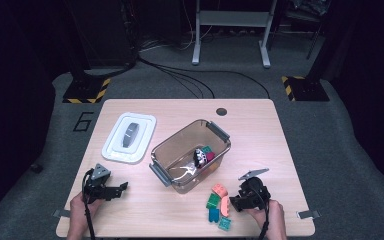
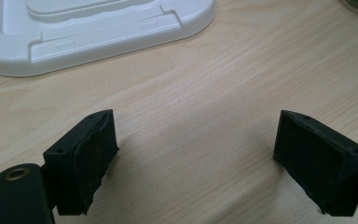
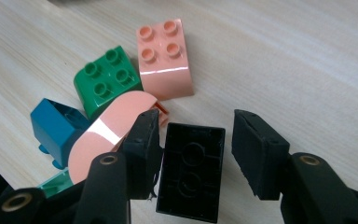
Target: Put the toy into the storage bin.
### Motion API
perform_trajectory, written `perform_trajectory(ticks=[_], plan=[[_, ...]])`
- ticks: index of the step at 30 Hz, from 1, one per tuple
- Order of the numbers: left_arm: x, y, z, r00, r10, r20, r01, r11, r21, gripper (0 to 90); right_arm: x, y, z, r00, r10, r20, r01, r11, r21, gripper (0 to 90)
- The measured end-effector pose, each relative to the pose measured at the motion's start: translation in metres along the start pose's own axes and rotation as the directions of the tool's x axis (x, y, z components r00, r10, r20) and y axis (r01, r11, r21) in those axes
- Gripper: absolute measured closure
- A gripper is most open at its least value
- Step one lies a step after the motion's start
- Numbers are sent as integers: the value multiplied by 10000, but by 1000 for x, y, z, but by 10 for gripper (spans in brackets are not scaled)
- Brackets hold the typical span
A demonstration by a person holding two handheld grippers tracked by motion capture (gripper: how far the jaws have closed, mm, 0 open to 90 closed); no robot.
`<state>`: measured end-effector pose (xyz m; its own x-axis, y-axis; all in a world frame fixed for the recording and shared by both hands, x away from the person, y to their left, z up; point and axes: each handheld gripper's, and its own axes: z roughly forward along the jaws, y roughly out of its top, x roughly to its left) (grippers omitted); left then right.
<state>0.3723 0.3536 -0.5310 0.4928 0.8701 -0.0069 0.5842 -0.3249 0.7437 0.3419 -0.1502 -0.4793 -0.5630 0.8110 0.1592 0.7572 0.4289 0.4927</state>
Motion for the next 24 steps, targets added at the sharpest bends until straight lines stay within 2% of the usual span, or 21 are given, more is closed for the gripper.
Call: perform_trajectory(ticks=[2,4,12,16,17,21,24], plan=[[0,0,0,10000,-2,0,2,10000,-2,129,0,0,5,9998,157,121,-159,9997,186,513],[0,0,0,10000,-2,0,2,10000,-3,129,-1,-1,7,9995,298,85,-301,9987,418,553],[0,0,0,10000,1,1,-1,10000,2,129,-4,-1,5,9995,267,173,-275,9987,431,577],[0,0,0,10000,-3,3,3,10000,0,129,-5,-1,2,9987,475,166,-479,9985,249,586],[0,0,0,10000,-5,1,5,10000,-3,129,-7,-1,2,9992,354,181,-355,9994,61,587],[0,0,0,10000,2,2,-2,10000,1,129,-10,0,-2,9987,495,111,-493,9986,-178,587],[0,0,0,10000,1,2,-1,10000,3,129,-13,1,-5,9990,426,156,-419,9983,-410,588]])
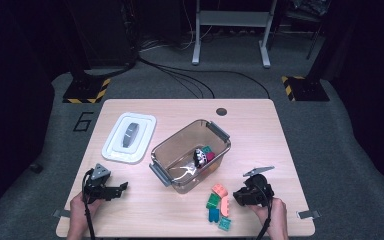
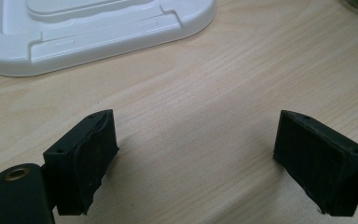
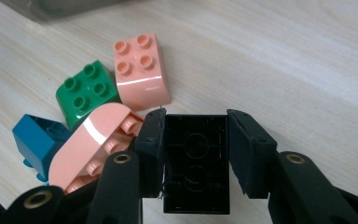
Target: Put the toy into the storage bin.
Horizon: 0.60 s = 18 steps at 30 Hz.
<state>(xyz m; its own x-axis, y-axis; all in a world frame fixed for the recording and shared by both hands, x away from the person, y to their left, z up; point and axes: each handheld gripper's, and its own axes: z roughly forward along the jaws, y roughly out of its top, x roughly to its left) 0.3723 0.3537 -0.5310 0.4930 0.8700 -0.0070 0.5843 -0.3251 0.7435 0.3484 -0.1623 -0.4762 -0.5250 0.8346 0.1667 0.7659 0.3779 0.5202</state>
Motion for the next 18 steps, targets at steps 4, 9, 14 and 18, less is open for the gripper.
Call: perform_trajectory(ticks=[4,9,14,18], plan=[[0,0,0,10000,-3,-2,3,10000,-5,129,-3,4,-6,10000,22,70,-18,9989,-471,588],[0,0,0,10000,49,-12,-49,10000,7,129,-8,11,-11,9998,78,165,-63,9958,-910,587],[1,0,0,9999,102,-17,-102,9999,20,129,-12,22,-18,9995,17,309,25,9910,-1339,588],[1,0,0,10000,93,-19,-93,10000,21,129,-14,31,-20,9992,25,393,37,9873,-1591,588]])
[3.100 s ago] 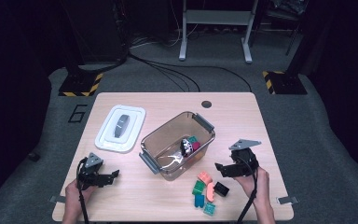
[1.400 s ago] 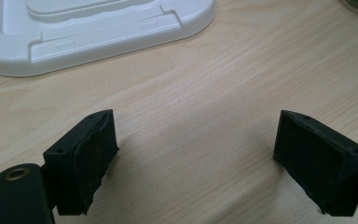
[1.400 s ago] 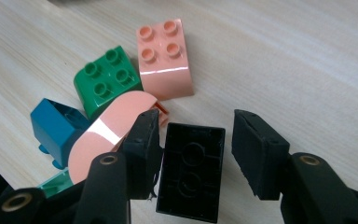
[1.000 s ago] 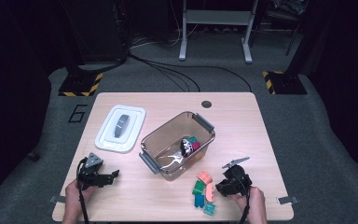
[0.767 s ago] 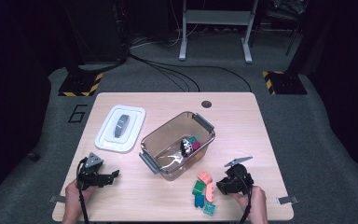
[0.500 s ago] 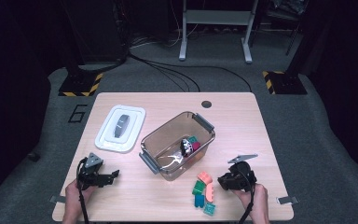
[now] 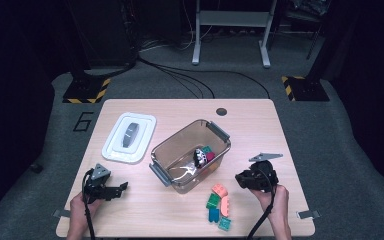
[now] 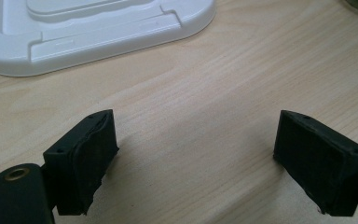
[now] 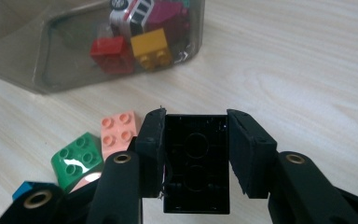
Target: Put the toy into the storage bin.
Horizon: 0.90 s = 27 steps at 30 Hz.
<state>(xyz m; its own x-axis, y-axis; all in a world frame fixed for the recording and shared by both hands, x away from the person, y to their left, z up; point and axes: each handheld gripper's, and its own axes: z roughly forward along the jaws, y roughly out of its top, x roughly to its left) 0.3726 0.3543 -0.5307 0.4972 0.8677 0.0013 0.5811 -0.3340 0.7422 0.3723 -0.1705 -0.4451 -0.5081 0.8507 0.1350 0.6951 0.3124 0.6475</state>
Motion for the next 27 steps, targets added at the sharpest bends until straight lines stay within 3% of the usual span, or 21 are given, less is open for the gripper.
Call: perform_trajectory(ticks=[10,11,13,27], plan=[[0,0,0,10000,8,3,-8,10000,1,129,-6,19,-1,9998,-47,200,54,9994,-341,588],[0,0,0,10000,3,3,-3,10000,-3,129,-8,20,-1,9994,-242,254,252,9989,-396,588],[0,0,0,10000,2,4,-2,10000,-2,128,-9,24,-3,9996,-27,283,39,9991,-422,588],[0,0,0,10000,3,3,-3,10000,0,129,-20,56,-10,9971,-186,740,250,9959,-871,588]])
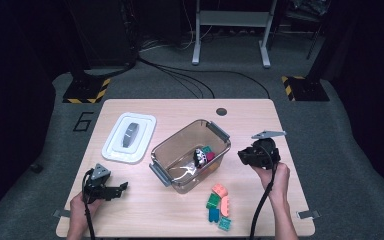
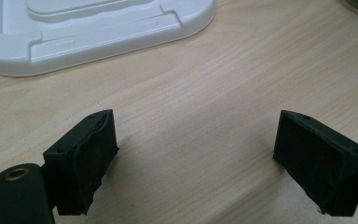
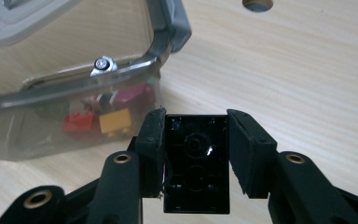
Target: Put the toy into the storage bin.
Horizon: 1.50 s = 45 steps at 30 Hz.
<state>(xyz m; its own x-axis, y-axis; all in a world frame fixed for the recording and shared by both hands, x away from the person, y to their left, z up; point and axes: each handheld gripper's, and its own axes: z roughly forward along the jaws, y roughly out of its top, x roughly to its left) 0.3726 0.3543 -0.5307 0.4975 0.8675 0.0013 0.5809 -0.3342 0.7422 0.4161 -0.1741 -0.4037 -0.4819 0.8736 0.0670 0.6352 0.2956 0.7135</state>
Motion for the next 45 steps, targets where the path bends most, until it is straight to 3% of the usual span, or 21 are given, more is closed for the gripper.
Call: perform_trajectory(ticks=[8,18,28,40,45], plan=[[0,0,0,10000,-1,1,1,10000,1,129,-5,23,-2,9997,20,251,-13,9996,-268,588],[0,0,0,10000,-52,18,52,10000,-9,129,-4,43,-1,9990,-318,320,339,9973,-651,588],[0,0,0,10000,-59,15,59,10000,-14,129,17,68,-1,9969,-777,124,786,9907,-1110,588],[0,0,0,10000,-58,16,58,10000,-11,129,43,71,26,9872,-1501,-545,1451,9856,-869,586],[0,0,0,10000,-56,18,56,10000,-12,129,53,65,39,9809,-1916,-334,1901,9808,-443,586]])
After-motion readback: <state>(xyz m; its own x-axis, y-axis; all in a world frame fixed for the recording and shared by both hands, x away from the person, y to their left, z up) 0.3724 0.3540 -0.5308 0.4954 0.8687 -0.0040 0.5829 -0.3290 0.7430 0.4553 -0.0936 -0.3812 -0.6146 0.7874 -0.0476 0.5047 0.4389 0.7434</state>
